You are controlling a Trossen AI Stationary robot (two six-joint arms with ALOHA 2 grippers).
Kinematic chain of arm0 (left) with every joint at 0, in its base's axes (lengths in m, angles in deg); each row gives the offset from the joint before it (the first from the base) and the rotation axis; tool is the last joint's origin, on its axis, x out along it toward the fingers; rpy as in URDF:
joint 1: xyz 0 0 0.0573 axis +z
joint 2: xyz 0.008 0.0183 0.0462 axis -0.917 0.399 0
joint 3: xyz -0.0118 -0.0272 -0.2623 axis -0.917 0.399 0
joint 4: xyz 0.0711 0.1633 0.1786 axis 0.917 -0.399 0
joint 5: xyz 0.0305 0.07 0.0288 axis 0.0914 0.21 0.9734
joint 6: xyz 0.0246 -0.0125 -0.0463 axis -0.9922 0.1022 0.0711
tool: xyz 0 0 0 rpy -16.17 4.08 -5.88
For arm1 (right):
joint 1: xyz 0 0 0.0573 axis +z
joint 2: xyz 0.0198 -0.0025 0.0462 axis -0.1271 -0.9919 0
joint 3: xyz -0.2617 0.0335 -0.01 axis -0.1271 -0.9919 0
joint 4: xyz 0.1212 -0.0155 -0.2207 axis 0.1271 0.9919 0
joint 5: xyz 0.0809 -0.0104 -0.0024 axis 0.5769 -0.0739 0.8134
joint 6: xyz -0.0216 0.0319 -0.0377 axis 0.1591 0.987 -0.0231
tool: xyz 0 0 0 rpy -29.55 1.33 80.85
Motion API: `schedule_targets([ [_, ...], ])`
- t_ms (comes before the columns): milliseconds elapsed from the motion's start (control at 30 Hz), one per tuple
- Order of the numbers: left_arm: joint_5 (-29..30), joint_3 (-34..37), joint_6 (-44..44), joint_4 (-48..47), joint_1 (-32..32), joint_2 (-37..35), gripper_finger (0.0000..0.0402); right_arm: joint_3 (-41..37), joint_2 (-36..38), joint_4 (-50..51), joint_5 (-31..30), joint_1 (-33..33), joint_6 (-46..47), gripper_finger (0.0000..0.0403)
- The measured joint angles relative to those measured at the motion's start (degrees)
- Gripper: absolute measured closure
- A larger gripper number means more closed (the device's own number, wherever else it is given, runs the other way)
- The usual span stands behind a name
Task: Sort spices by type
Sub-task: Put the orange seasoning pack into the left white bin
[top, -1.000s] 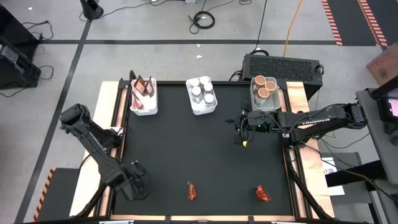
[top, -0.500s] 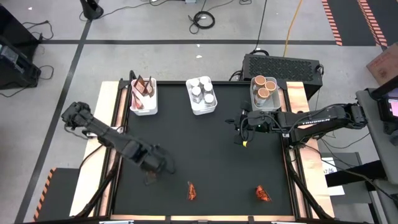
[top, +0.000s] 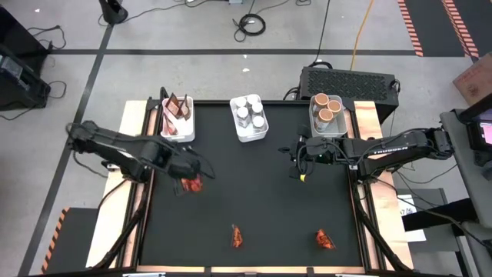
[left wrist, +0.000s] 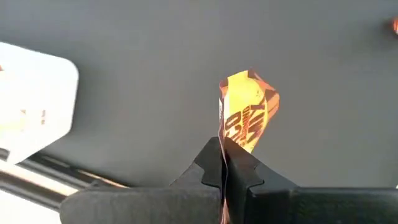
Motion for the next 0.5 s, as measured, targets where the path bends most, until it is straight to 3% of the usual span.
schedule_targets([
  [300,3.27,0.0,1.63,-0.99,5.23,-12.4,0.0401,0.0,0.0,-0.02,-0.01,0.0,0.0,0.0403],
  [500,4.6,0.02,0.28,-1.01,9.38,-16.89,0.0401,0.0,0.0,-0.02,0.0,0.0,0.0,0.0403],
])
